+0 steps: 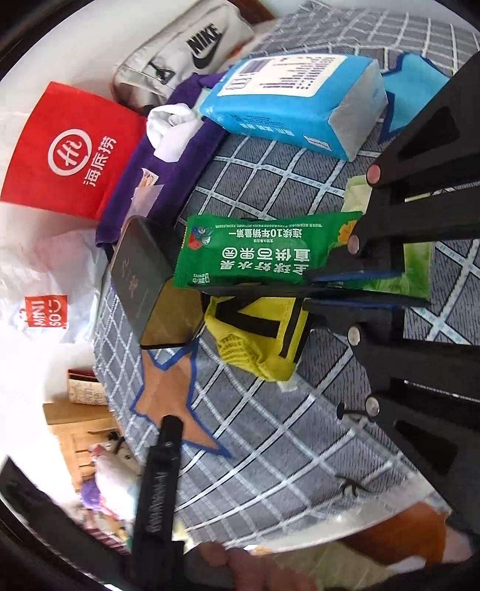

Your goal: Organize soft objects

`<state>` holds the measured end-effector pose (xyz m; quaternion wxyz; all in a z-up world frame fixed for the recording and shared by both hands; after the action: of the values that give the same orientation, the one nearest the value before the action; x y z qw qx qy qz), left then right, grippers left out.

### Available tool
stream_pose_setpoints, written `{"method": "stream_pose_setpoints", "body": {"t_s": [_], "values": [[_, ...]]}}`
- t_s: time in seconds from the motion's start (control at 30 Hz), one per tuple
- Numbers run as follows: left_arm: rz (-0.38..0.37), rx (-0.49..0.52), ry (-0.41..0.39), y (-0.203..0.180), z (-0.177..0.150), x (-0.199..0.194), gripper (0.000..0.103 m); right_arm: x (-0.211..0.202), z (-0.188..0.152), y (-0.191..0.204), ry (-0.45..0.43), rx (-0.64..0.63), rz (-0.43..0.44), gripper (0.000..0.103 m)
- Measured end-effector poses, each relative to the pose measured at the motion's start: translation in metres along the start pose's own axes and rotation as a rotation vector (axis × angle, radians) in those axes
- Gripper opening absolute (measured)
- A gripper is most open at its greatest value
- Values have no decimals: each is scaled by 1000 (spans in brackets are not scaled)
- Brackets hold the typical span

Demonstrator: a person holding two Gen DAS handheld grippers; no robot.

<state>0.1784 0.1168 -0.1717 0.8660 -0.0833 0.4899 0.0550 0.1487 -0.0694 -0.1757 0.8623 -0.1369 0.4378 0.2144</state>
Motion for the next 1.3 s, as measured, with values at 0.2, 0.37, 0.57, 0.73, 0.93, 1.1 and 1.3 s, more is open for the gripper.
{"method": "stream_pose_setpoints", "body": {"t_s": [0.2,0.37,0.57,0.73,0.93,1.1,1.3], "values": [[-10,6,23,-8,-7,5,65,-10,-1,-4,-28,51,82,3],[-9,13,39,-14,-15,7,65,-19,-9,-9,-36,75,83,3],[-64,25,28,-32,-14,-2,65,-54,-18,-41,-95,144,50,3],[-117,70,22,-61,-17,-7,65,-62,-39,-72,-88,204,-14,3],[-146,111,44,-90,-25,1,65,-66,-74,-97,-62,253,-54,3],[-153,94,50,-98,-30,15,46,-57,-100,-108,-30,285,-67,3],[-179,81,10,-96,-28,14,30,-43,-114,-115,0,321,-46,3]]}}
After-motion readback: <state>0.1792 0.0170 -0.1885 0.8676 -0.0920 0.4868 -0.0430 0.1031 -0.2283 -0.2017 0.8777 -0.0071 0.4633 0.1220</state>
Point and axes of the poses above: each gripper's, at about its wrist camera, not at the fingertips, and x roughly the way its jaws point, y to its left, z to its top, the point moved 5 cm from there along x, roughly the way its jaws point, and after that the axes turned 1 degree about -z, right-handed, at the moved point
